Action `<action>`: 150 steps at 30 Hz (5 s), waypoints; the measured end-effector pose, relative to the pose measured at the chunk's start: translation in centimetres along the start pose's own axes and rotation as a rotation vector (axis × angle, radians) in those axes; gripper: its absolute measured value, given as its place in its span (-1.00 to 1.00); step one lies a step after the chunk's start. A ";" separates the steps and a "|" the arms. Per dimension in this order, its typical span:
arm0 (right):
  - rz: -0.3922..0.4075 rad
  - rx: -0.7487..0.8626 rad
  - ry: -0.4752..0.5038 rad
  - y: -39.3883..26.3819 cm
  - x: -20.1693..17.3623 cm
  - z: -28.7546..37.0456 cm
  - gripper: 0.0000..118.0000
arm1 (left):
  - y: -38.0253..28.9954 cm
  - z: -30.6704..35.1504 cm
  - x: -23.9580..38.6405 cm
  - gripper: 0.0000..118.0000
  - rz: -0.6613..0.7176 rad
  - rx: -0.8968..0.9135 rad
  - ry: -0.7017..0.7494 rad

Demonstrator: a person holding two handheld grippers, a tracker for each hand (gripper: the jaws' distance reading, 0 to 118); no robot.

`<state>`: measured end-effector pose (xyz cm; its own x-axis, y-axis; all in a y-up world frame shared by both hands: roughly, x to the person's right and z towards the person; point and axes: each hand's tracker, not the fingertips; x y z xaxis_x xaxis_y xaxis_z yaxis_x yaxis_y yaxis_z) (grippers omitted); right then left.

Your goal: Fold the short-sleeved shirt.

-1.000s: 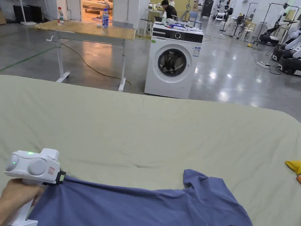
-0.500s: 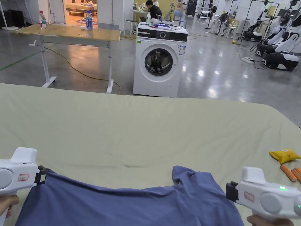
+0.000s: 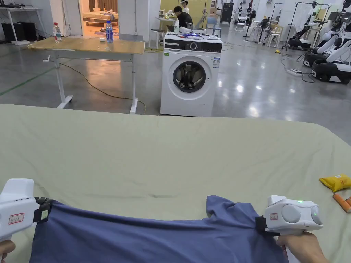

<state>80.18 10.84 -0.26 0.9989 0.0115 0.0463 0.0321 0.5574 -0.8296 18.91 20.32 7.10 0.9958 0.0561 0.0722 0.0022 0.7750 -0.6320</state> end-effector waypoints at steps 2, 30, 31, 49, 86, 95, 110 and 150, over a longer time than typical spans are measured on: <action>0.001 0.001 0.007 -0.3 -1.0 0.2 -0.98 | 0.0 0.3 0.2 -1.00 -0.003 0.006 0.001; 0.034 0.747 -0.065 3.5 -2.7 35.1 -0.99 | 11.6 17.8 -0.7 -1.00 -0.021 0.362 0.024; 0.034 0.765 -0.066 4.1 -2.9 36.0 -0.99 | 12.6 18.3 -0.6 -1.00 -0.024 0.370 0.031; 0.037 0.886 -0.159 19.3 -3.4 43.9 -0.99 | 30.1 21.4 0.2 -1.00 -0.070 0.496 0.085; 0.111 0.688 -0.128 3.4 -3.2 34.3 -0.99 | 9.6 15.4 -1.4 -1.00 0.001 0.405 0.057; 0.133 0.639 -0.124 -8.6 -3.0 35.6 -0.99 | -0.5 22.2 -1.0 -1.00 0.014 0.410 0.052; 0.124 0.397 -0.089 -26.0 -2.2 32.2 -0.99 | -19.3 24.1 -0.6 -1.00 0.055 0.138 0.058; 0.006 0.577 -0.043 -24.3 -7.5 29.2 0.07 | -17.0 19.0 4.1 -0.44 -0.023 0.234 0.070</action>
<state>70.89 21.47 35.80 0.9963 0.0427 0.0749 -0.0099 0.9196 -0.3928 21.21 19.28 32.78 0.9997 -0.0012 0.0258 0.0122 0.9007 -0.4343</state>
